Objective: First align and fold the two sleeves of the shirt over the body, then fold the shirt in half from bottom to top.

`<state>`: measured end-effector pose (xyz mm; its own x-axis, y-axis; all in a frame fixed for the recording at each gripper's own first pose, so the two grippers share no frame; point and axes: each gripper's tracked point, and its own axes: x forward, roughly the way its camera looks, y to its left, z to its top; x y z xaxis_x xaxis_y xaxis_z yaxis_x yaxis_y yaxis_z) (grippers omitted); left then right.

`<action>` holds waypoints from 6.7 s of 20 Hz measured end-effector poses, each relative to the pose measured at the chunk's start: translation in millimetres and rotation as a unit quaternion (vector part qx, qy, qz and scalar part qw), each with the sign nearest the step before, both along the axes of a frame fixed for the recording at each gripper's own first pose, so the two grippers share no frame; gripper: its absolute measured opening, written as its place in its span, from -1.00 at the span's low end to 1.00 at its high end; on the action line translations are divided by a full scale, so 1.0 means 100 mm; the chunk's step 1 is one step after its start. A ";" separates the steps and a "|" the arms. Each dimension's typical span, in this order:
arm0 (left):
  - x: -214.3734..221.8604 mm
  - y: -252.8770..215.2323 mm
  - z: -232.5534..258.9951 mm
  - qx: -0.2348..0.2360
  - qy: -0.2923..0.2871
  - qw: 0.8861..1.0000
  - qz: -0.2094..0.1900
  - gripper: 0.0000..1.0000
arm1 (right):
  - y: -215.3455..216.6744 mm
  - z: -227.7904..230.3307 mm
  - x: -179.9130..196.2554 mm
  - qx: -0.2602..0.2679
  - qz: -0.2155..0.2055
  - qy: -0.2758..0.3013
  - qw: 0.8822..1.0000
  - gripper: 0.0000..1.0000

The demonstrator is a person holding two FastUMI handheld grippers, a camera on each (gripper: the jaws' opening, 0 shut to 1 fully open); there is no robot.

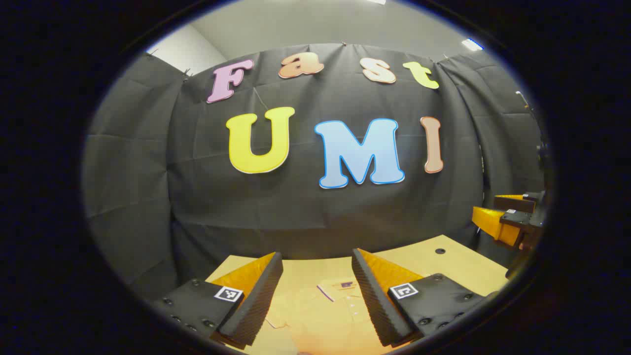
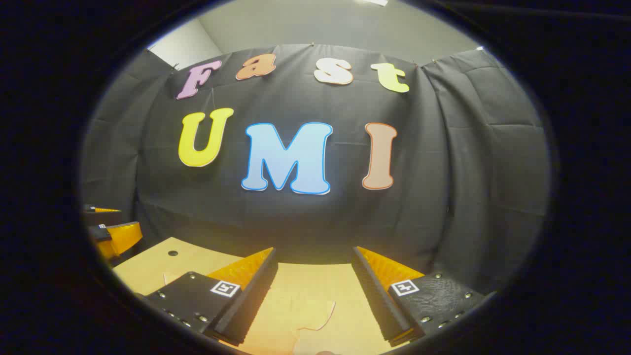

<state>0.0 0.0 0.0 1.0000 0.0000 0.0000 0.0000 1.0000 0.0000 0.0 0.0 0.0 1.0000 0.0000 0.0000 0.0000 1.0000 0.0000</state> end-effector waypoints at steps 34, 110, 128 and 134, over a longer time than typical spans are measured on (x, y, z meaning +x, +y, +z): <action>0.03 0.48 -0.23 0.008 0.038 0.997 0.069 0.85 | -0.30 -3.23 1.45 0.025 -0.016 0.326 0.945 0.93; 1.09 1.53 -3.43 -0.114 0.251 0.951 0.138 0.89 | 1.10 -1.97 0.65 -0.050 0.143 0.288 0.945 -0.43; 1.16 1.47 -4.01 -0.098 0.306 0.932 0.166 -0.04 | 0.82 -2.04 0.56 -0.050 0.118 0.302 0.945 -0.43; 1.19 1.42 -4.01 -0.082 0.322 0.925 0.182 -0.78 | 0.72 -2.03 0.54 -0.049 0.114 0.299 0.946 -0.44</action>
<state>119.2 142.0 -400.8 0.7259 0.2841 -0.6264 -0.3898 0.9202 -0.0344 54.0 71.7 -202.9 0.7949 0.1856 -0.5777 -0.2441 0.9695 -0.0243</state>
